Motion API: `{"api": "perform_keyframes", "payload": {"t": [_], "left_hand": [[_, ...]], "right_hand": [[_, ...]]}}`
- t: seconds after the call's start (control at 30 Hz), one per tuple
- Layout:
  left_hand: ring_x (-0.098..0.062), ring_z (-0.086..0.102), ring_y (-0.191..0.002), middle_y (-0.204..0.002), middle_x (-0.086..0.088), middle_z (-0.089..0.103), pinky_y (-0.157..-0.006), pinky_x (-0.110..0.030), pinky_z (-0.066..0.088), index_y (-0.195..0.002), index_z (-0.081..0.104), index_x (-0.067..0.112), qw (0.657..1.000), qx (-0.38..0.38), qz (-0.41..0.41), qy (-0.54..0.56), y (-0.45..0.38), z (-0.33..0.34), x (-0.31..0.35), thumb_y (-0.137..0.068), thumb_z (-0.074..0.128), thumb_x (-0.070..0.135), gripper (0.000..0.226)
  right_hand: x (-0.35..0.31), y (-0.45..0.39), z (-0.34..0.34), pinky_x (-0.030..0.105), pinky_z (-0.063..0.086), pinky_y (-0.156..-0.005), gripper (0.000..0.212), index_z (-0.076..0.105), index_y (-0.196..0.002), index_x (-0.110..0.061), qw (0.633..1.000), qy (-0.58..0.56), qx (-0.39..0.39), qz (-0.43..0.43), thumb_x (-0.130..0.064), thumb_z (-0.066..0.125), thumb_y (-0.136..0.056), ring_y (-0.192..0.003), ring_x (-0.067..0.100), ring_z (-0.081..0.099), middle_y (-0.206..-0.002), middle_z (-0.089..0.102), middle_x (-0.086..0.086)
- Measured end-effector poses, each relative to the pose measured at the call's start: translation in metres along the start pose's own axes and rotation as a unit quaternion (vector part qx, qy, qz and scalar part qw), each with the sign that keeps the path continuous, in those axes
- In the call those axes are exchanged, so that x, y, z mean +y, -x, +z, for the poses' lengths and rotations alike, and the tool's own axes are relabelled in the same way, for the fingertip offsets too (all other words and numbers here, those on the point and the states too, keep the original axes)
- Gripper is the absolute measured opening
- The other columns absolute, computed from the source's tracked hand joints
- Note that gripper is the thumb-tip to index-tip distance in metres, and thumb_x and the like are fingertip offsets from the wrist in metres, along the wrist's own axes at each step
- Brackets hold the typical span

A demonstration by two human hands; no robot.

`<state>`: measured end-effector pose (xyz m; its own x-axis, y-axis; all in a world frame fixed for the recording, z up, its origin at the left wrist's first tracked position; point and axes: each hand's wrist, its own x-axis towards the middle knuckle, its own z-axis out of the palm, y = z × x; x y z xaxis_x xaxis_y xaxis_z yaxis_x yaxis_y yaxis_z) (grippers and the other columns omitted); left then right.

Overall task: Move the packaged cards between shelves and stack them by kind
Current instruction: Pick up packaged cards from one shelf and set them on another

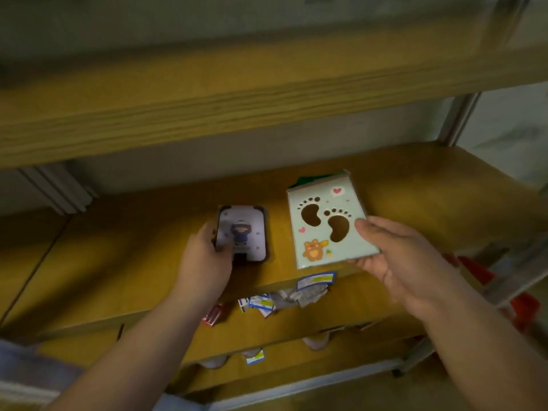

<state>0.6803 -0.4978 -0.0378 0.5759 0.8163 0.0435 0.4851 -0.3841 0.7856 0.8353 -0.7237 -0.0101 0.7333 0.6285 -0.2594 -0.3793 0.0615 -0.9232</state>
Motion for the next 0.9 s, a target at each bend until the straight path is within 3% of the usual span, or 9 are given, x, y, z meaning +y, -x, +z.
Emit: {"api": "perform_keyframes", "payload": {"t": [0.13,0.23,0.33,0.4,0.53,0.67,0.77,0.83,0.9], "left_hand": [[-0.01,0.052,-0.103,-0.117,0.009,0.048,-0.074,-0.021,0.04,-0.143,0.05,0.02,0.998,0.034,-0.008,-0.052,0.012,0.008,0.005,-0.101,0.056,0.024,0.042],[-0.015,0.049,-0.11,-0.119,0.009,0.047,-0.082,-0.024,0.036,-0.138,0.054,0.014,0.997,0.06,0.0,-0.054,0.023,0.015,0.012,-0.098,0.06,0.029,0.042],[-0.019,0.042,-0.135,-0.148,0.001,0.046,-0.104,-0.035,0.039,-0.145,0.049,0.02,0.996,0.066,-0.016,-0.063,0.034,0.019,0.014,-0.099,0.058,0.036,0.05],[-0.02,0.034,-0.143,-0.158,-0.001,0.036,-0.108,-0.036,0.033,-0.149,0.045,0.02,0.994,0.081,-0.014,-0.07,0.042,0.02,0.016,-0.098,0.059,0.037,0.055],[-0.018,0.028,-0.146,-0.161,-0.001,0.029,-0.105,-0.029,0.026,-0.152,0.037,0.023,0.993,0.096,-0.01,-0.063,0.056,0.022,0.019,-0.096,0.062,0.032,0.062],[-0.019,0.028,-0.146,-0.161,0.0,0.028,-0.109,-0.032,0.03,-0.152,0.037,0.023,0.993,0.104,-0.011,-0.052,0.063,0.022,0.025,-0.096,0.062,0.032,0.062],[-0.028,0.039,-0.14,-0.161,0.005,0.026,-0.11,-0.048,0.042,-0.152,0.037,0.026,0.993,0.097,-0.022,-0.059,0.07,0.018,0.025,-0.096,0.061,0.037,0.062],[-0.036,0.053,-0.126,-0.16,0.015,0.023,-0.1,-0.053,0.051,-0.151,0.035,0.033,0.993,0.088,-0.031,-0.066,0.075,0.015,0.023,-0.095,0.059,0.042,0.062],[-0.03,0.062,-0.112,-0.158,0.02,0.023,-0.089,-0.041,0.056,-0.151,0.033,0.037,0.992,0.091,-0.032,-0.082,0.079,0.011,0.02,-0.095,0.058,0.046,0.062]], "right_hand": [[0.0,-0.024,-0.016,0.026,0.059,-0.067,0.02,0.064,-0.117,-0.023,0.991,0.128,-0.013,-0.04,-0.021,0.062,-0.097,-0.091,0.011,0.075,-0.102,0.078,-0.007],[-0.004,-0.039,-0.026,0.022,0.058,-0.063,0.016,0.063,-0.103,-0.034,0.981,0.183,-0.019,-0.06,-0.02,0.063,-0.097,-0.085,0.005,0.074,-0.096,0.078,-0.015],[-0.009,-0.058,-0.035,0.02,0.057,-0.061,0.016,0.064,-0.107,-0.032,0.975,0.211,-0.039,-0.062,-0.019,0.063,-0.097,-0.083,0.006,0.074,-0.097,0.078,-0.011],[-0.011,-0.07,-0.037,0.02,0.057,-0.06,0.015,0.065,-0.111,-0.025,0.97,0.232,-0.059,-0.046,-0.02,0.063,-0.097,-0.081,0.007,0.075,-0.094,0.079,-0.01],[-0.01,-0.085,-0.034,0.033,0.061,-0.064,0.012,0.059,-0.104,-0.026,0.942,0.325,-0.061,-0.057,-0.026,0.066,-0.095,-0.075,0.01,0.075,-0.096,0.077,-0.005],[-0.009,-0.086,-0.031,0.026,0.045,-0.05,0.026,0.057,-0.11,-0.031,0.814,0.556,-0.013,-0.167,-0.046,0.065,-0.09,-0.066,0.005,0.065,-0.082,0.069,-0.014],[-0.009,-0.081,-0.033,0.02,0.032,-0.048,0.042,0.061,-0.121,-0.022,0.738,0.623,0.05,-0.255,-0.052,0.06,-0.091,-0.075,0.011,0.057,-0.091,0.065,-0.006],[-0.011,-0.075,-0.031,0.018,0.03,-0.051,0.04,0.062,-0.121,-0.02,0.736,0.607,0.056,-0.294,-0.048,0.058,-0.093,-0.08,0.011,0.053,-0.098,0.066,-0.003],[-0.012,-0.067,-0.024,0.021,0.041,-0.057,0.036,0.062,-0.121,-0.023,0.775,0.552,0.021,-0.307,-0.045,0.058,-0.094,-0.084,0.008,0.056,-0.102,0.064,-0.007]]}}
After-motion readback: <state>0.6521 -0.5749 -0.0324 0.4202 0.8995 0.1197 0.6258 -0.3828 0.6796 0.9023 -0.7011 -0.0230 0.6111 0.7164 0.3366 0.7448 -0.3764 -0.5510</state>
